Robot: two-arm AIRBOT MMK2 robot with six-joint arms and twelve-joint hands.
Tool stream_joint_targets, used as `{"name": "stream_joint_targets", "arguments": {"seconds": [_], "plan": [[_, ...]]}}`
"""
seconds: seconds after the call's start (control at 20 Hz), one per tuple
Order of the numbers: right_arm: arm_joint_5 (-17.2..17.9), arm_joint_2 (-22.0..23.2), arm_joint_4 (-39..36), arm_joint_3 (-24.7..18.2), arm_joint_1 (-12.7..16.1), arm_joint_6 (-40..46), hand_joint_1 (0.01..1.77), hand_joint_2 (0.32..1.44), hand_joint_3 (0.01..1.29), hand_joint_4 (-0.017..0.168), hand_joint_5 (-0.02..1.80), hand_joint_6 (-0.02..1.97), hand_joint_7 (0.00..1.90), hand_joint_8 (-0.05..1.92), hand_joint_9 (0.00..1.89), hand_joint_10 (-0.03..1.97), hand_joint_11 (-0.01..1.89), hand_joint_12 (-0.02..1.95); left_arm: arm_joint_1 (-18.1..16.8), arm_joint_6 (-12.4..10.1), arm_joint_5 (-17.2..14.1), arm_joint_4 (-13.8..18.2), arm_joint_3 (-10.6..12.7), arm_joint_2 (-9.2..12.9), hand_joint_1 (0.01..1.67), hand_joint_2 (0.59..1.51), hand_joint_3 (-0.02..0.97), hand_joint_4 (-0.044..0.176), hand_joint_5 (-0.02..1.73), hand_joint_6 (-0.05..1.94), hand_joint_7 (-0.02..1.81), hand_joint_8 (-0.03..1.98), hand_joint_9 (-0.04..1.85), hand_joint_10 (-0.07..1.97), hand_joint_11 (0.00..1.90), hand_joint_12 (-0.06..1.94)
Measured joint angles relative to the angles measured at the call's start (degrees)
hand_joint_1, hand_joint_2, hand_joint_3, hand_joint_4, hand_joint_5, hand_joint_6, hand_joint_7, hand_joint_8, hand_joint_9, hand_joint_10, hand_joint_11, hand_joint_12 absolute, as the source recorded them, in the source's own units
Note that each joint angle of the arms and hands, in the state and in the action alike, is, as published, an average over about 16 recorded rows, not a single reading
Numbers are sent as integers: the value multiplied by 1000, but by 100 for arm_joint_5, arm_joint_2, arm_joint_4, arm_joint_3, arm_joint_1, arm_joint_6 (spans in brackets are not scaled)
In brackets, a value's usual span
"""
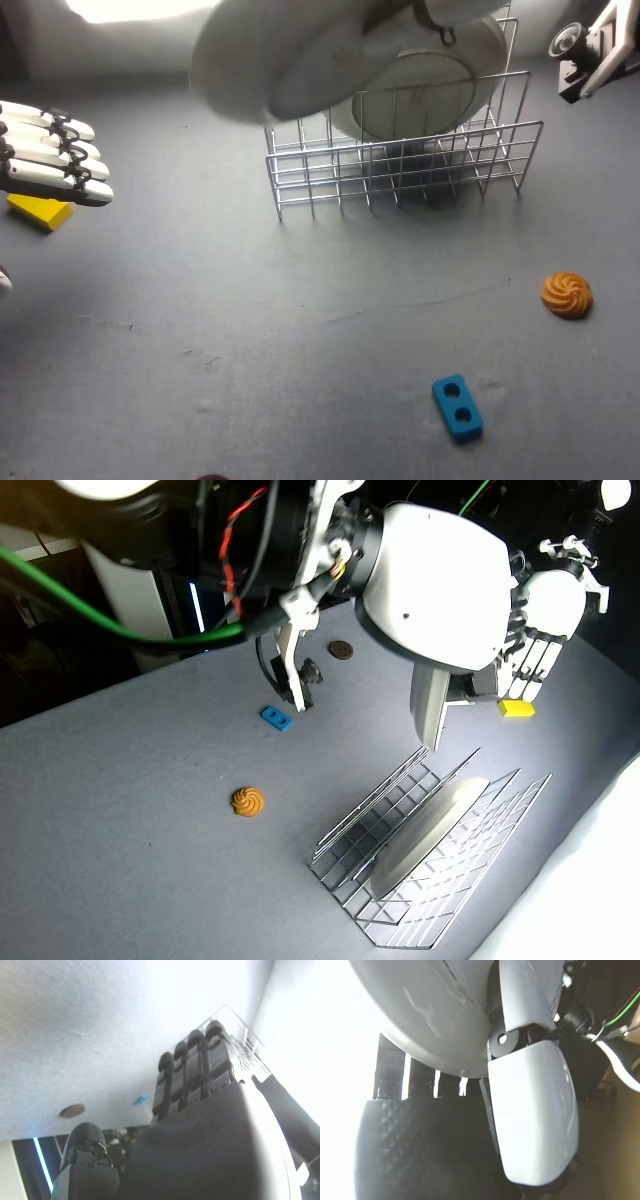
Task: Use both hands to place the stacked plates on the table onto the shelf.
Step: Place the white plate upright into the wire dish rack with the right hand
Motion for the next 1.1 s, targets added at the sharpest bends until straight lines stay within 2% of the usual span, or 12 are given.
{"name": "stream_joint_targets", "arguments": {"seconds": [0.45, 0.85, 1.1], "plan": [[378, 34, -1915, 276, 59, 2307, 1332, 1000, 11, -5, 986, 760, 1085, 873, 1046, 1047, 763, 1529, 0, 0, 4, 40, -5, 0, 15, 1121, 14, -3, 104, 21, 96, 6, 72, 8, 17, 3], [90, 44, -2442, 490, 63, 3159, 1331, 999, 11, -6, 970, 783, 1073, 919, 1037, 1041, 767, 1513, 0, 0, 12, 68, -11, -1, 15, 1121, 14, -3, 107, 21, 92, 6, 69, 9, 17, 4], [8, 29, -2572, 640, 18, 3367, 1330, 999, 11, -6, 966, 802, 1069, 932, 1039, 1031, 772, 1510, 0, 1, 18, 82, -17, -2, 15, 1121, 14, -3, 105, 20, 91, 6, 64, 8, 18, 4]]}}
